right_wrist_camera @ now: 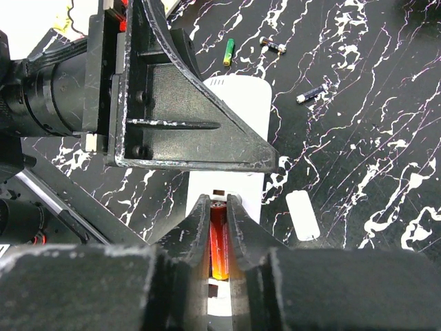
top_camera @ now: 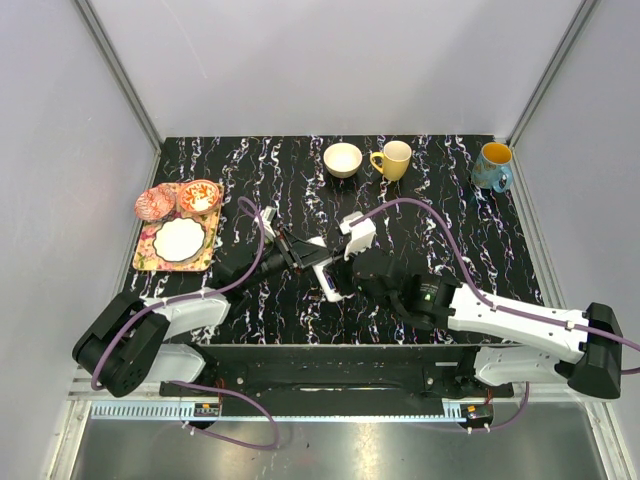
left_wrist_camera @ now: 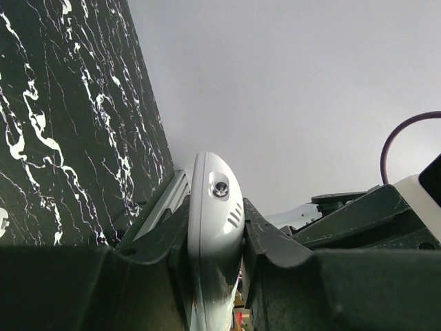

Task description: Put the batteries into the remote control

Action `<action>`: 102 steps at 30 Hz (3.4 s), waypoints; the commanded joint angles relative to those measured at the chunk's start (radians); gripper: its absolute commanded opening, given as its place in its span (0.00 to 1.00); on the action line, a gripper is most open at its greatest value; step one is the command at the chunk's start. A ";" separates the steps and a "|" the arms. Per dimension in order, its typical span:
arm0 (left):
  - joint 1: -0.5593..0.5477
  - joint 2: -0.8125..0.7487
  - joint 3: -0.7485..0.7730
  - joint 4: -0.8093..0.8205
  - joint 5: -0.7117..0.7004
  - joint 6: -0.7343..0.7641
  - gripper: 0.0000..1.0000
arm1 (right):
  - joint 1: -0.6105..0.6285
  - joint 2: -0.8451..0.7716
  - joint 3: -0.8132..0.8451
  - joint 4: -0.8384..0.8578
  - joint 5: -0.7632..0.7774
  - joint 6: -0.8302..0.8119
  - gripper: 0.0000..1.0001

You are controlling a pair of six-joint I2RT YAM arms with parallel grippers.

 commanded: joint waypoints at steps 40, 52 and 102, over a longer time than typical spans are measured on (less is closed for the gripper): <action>-0.018 0.004 0.004 0.255 -0.064 -0.044 0.00 | 0.009 0.032 0.144 -0.247 0.194 0.048 0.36; -0.052 0.058 -0.025 0.355 -0.067 -0.115 0.00 | -0.001 0.038 0.142 -0.250 0.225 0.039 0.30; -0.072 0.038 0.056 0.156 -0.085 -0.130 0.00 | 0.000 -0.224 -0.070 0.129 0.190 -0.120 0.00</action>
